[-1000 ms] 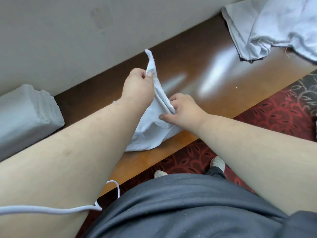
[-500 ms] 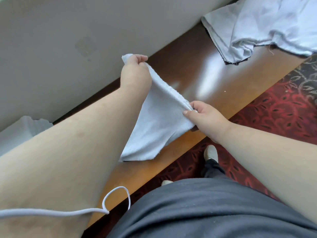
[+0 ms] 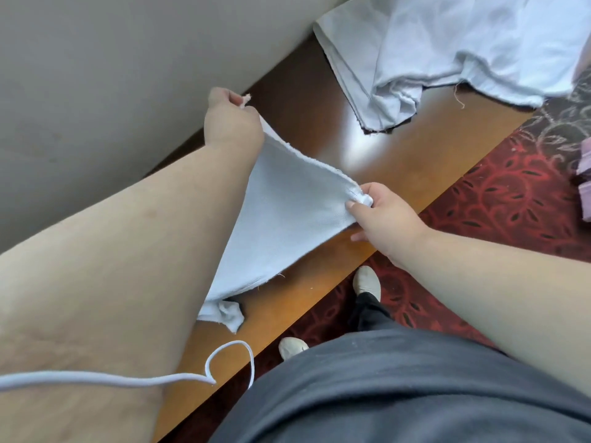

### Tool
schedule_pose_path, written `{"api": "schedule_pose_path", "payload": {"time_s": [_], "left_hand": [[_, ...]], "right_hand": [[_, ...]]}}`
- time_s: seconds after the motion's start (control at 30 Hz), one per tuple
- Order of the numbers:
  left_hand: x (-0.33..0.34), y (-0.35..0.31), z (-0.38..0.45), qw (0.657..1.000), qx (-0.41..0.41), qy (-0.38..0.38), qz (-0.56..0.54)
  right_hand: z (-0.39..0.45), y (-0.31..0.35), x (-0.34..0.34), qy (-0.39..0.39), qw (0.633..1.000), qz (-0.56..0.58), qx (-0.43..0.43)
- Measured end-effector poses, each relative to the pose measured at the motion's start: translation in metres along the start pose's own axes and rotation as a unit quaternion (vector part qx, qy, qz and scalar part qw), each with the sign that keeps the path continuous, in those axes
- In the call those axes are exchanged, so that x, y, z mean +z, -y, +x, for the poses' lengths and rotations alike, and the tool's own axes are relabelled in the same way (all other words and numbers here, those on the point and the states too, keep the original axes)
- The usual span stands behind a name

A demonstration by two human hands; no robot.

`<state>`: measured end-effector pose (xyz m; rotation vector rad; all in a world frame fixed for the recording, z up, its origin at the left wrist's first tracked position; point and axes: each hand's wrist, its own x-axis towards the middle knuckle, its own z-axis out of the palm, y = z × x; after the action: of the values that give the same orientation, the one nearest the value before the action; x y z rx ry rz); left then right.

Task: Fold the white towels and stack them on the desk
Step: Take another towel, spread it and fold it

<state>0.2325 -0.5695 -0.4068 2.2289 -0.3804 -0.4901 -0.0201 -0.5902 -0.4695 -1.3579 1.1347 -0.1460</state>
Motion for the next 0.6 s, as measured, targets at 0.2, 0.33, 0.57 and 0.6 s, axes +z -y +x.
{"api": "schedule_pose_path", "payload": {"time_s": [0.2,0.33,0.57,0.6], "left_hand": [[0.065,-0.014,0.025,0.998,-0.051,0.036,0.014],[0.103,-0.024,0.035,0.989,-0.129,0.058,-0.033],[0.117,0.011,0.022,0.963,0.052,0.146,0.219],[0.116,0.016,0.022,0.947,0.085,0.136,0.279]], "right_hand": [[0.040,-0.010,-0.051,-0.034,0.993,-0.091,0.063],[0.063,-0.016,-0.075,-0.057,0.985,-0.117,0.111],[0.084,-0.015,-0.106,-0.019,0.963,-0.232,0.138],[0.085,-0.015,-0.108,-0.023,0.960,-0.246,0.134]]}}
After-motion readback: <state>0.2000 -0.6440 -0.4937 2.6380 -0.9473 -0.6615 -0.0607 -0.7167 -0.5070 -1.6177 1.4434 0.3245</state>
